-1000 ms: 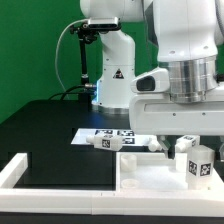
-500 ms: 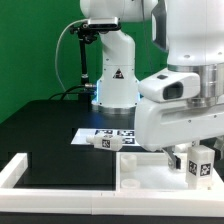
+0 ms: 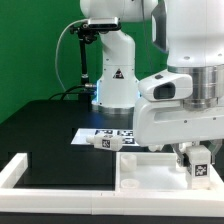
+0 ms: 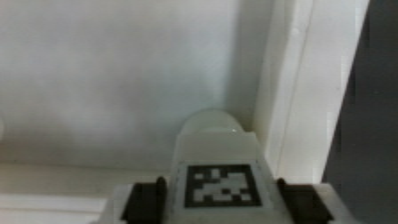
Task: Assemble one leg
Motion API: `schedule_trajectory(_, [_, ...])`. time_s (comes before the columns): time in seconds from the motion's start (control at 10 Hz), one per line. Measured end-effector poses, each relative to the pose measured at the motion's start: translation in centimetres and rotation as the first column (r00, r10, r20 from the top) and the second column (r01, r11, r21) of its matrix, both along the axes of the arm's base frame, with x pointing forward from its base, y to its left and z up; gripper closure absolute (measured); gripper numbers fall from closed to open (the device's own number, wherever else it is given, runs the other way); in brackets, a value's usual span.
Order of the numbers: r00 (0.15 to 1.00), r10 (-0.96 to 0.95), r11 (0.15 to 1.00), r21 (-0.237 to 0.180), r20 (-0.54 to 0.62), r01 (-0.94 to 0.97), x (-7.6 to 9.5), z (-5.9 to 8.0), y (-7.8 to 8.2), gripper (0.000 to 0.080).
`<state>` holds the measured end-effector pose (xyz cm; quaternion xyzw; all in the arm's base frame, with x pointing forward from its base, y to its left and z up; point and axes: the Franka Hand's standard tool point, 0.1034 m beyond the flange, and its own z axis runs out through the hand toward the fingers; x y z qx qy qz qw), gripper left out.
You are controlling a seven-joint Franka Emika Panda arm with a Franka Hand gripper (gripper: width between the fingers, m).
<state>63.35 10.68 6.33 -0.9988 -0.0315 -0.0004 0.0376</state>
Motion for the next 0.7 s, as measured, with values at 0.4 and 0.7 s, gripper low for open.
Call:
schedule_trajectory(0.4, [0.842,-0.539,0.843,-0.003,-0.020,0.539,0.09,0.10,0.50,0.0515])
schedule_trajectory(0.7, [0.429,-0.899,0.429,0.018,-0.090,0.903,0.31,-0.02,0.78,0.0515])
